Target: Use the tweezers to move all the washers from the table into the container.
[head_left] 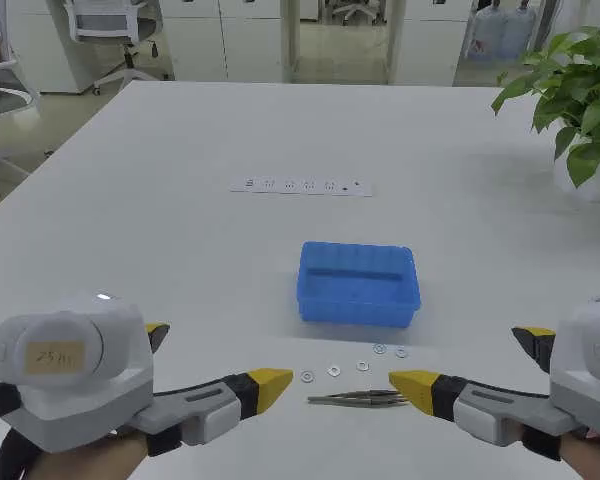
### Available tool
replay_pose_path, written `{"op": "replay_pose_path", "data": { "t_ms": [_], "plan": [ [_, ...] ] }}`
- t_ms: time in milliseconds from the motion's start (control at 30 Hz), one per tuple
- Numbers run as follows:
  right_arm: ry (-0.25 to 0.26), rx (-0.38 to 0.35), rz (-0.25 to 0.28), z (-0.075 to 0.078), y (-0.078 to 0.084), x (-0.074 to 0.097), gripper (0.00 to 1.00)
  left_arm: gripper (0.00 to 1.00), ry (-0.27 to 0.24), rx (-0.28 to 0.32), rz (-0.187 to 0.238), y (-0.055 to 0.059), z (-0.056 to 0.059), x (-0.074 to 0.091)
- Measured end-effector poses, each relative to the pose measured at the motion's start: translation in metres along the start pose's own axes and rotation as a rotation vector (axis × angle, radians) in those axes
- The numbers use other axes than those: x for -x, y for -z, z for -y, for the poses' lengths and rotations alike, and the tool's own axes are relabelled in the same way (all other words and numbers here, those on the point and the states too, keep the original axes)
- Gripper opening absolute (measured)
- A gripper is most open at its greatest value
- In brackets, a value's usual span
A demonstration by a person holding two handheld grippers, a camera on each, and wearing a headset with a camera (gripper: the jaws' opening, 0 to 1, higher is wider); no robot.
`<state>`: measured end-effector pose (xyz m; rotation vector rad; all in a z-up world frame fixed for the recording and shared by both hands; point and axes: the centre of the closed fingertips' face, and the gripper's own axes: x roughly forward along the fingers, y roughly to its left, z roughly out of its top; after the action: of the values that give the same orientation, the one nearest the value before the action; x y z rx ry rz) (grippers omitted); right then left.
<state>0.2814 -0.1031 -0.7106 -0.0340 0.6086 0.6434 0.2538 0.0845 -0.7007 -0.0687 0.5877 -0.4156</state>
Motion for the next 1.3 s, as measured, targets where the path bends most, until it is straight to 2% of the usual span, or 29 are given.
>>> {"op": "replay_pose_path", "data": {
  "t_ms": [233, 333, 500, 933, 1067, 1133, 1200, 1300],
  "plan": [
    [0.003, 0.009, 0.004, 0.0, -0.002, 0.0, 0.94, 0.91, 0.012, 0.009, 0.013, 0.0, 0.002, -0.001],
    [0.002, 0.014, -0.001, 0.0, -0.001, -0.001, 0.94, 0.91, 0.011, -0.006, -0.002, 0.001, 0.001, -0.002],
    [0.007, 0.018, 0.005, 0.0, -0.002, -0.001, 0.94, 0.91, 0.011, -0.011, 0.014, -0.004, 0.001, 0.0],
    [-0.007, 0.043, 0.006, -0.008, -0.004, -0.002, 0.94, 0.91, 0.006, -0.028, 0.011, -0.005, -0.002, 0.003],
    [-0.007, 0.043, 0.003, -0.008, -0.002, -0.002, 0.93, 0.87, 0.028, -0.049, -0.009, -0.003, 0.0, -0.002],
    [-0.004, 0.042, 0.0, -0.006, -0.001, -0.002, 0.93, 0.81, 0.064, -0.061, -0.03, 0.0, 0.004, -0.007],
    [-0.002, 0.038, 0.0, -0.005, 0.0, -0.001, 0.93, 0.77, 0.077, -0.07, -0.031, 0.001, 0.006, -0.013],
    [0.004, 0.028, 0.005, -0.002, -0.001, 0.001, 0.93, 0.76, 0.086, -0.096, -0.063, 0.006, 0.007, -0.021]
  ]
}}
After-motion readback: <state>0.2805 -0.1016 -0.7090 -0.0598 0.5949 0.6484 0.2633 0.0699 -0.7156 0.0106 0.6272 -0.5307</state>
